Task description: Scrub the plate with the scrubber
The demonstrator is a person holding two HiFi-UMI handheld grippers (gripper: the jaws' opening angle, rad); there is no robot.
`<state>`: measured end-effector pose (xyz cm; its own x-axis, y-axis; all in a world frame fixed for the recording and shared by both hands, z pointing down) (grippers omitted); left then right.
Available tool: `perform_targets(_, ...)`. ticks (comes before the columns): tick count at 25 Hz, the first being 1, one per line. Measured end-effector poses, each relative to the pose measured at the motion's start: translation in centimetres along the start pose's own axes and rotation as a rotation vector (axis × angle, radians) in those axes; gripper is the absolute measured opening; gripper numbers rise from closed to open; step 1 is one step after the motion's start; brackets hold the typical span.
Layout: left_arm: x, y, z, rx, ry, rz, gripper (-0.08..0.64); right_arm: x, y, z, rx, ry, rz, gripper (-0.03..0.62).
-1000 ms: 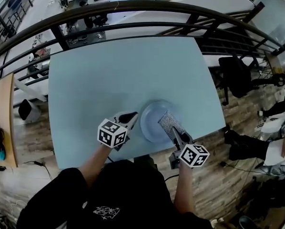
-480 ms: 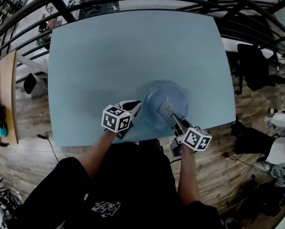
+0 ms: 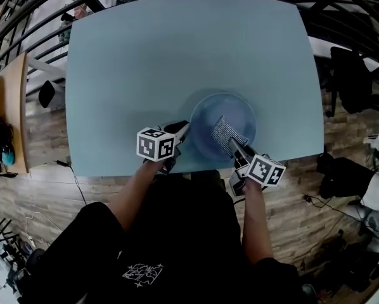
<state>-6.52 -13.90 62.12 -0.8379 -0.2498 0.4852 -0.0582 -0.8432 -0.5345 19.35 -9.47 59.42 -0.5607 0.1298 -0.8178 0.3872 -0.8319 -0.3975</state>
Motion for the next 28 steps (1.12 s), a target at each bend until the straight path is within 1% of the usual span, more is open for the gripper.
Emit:
perform_targets(2,0.2,-0.3,0.0,0.01,0.017,-0.02,0.07,-0.2,-0.3,0.2,0.012,0.006,0.008,0.083)
perform_targets(7,-0.1,-0.9,0.6,0.029,0.042,-0.042,0.104,-0.7,-0.3,0.0,0.027,0.024,0.026,0.083)
perform_targets(10,0.1,-1.4,1.1,0.046,0.056,-0.076,0.107,-1.2,-0.3,0.2,0.04,0.04,0.062,0.083)
perform_targets(12,0.1,-1.7,1.3,0.057,0.065,-0.093,0.107,-1.4,-0.3,0.4,0.065,0.035,0.074,0.084)
perform_targets(16,0.1,-1.8,1.8,0.06,0.101,-0.102,0.106,-1.8,-0.1,1.2,0.128,0.036,0.09,0.083)
perform_targets(19,0.2,-1.8,2.0,0.065,0.109,-0.101,0.106,-1.9,-0.1,2.0,0.14,0.032,0.117,0.083)
perform_targets(24,0.4,-1.6,2.4,0.086,0.118,-0.097,0.106,-2.0,0.0,2.6,0.161,0.015,0.129,0.084)
perform_targets(28,0.1,-1.6,2.8,0.087,0.13,-0.108,0.083,-2.3,-0.2,2.9,0.184,0.024,0.154,0.084)
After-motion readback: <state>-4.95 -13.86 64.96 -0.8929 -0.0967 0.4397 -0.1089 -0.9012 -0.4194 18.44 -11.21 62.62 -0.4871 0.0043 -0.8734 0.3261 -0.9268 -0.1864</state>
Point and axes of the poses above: the fingertips, and each gripper's own axes: z forward along the fingers, x to its left, y out of its top, the point moved 8 cm from there along -z, backward along the fingers, and after that the axes turned 11 degrees about y, right-handed, at the moved point
